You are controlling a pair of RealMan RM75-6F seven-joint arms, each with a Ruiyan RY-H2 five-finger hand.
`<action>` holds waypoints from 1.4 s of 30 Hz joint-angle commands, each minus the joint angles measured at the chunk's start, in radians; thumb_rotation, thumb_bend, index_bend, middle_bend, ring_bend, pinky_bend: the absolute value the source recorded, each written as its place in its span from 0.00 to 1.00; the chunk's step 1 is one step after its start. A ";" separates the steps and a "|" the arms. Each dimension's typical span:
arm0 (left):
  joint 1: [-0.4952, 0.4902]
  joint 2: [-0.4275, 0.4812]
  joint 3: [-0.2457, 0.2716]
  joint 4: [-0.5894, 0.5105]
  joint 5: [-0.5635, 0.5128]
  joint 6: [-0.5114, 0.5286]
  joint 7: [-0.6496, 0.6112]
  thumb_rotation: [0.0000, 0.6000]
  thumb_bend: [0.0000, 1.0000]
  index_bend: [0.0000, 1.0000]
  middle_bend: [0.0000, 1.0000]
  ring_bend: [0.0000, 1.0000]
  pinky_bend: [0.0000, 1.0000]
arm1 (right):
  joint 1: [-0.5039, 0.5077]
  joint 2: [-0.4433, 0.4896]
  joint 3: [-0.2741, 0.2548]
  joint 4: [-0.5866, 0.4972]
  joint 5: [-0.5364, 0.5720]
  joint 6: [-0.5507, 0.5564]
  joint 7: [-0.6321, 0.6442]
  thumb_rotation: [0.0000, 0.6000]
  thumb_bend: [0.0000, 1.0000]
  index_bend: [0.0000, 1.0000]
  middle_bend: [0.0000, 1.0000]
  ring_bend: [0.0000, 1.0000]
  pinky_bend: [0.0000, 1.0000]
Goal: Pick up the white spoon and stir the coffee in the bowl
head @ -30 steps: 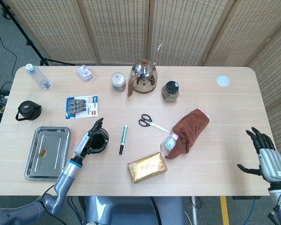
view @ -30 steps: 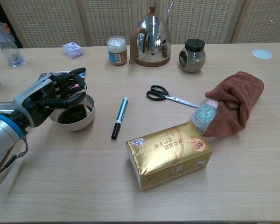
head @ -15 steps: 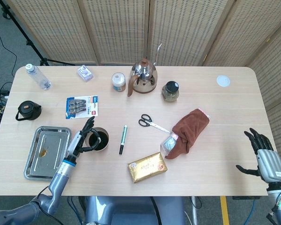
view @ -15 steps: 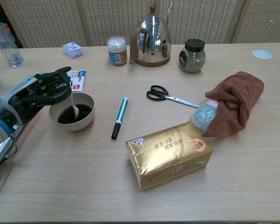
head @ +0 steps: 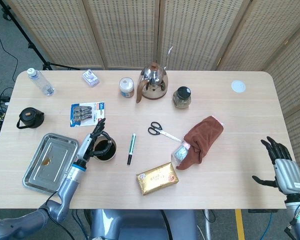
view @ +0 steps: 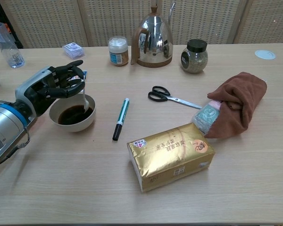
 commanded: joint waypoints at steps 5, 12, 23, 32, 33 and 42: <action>0.007 0.004 0.024 -0.029 0.019 0.013 -0.007 1.00 0.43 0.62 0.00 0.00 0.00 | -0.001 0.003 0.002 -0.002 0.001 0.005 0.004 1.00 0.00 0.00 0.00 0.00 0.00; 0.031 0.006 0.051 -0.036 0.034 0.040 -0.042 1.00 0.43 0.62 0.00 0.00 0.00 | -0.002 0.004 -0.002 -0.007 -0.008 0.008 0.001 1.00 0.00 0.00 0.00 0.00 0.00; 0.057 0.005 0.057 0.004 0.025 0.058 -0.075 1.00 0.43 0.62 0.00 0.00 0.00 | -0.002 0.002 -0.004 -0.009 -0.008 0.005 -0.003 1.00 0.00 0.00 0.00 0.00 0.00; 0.041 -0.027 0.029 0.081 0.000 0.029 -0.080 1.00 0.43 0.62 0.00 0.00 0.00 | -0.001 -0.002 -0.005 -0.006 -0.004 0.002 -0.009 1.00 0.00 0.00 0.00 0.00 0.00; 0.037 -0.030 0.028 0.087 0.001 0.028 -0.077 1.00 0.43 0.62 0.00 0.00 0.00 | -0.001 -0.002 -0.005 -0.005 -0.004 0.001 -0.009 1.00 0.00 0.00 0.00 0.00 0.00; 0.009 -0.046 0.024 0.106 0.015 0.023 -0.040 1.00 0.43 0.62 0.00 0.00 0.00 | 0.001 -0.003 -0.001 -0.001 0.003 -0.003 -0.006 1.00 0.00 0.00 0.00 0.00 0.00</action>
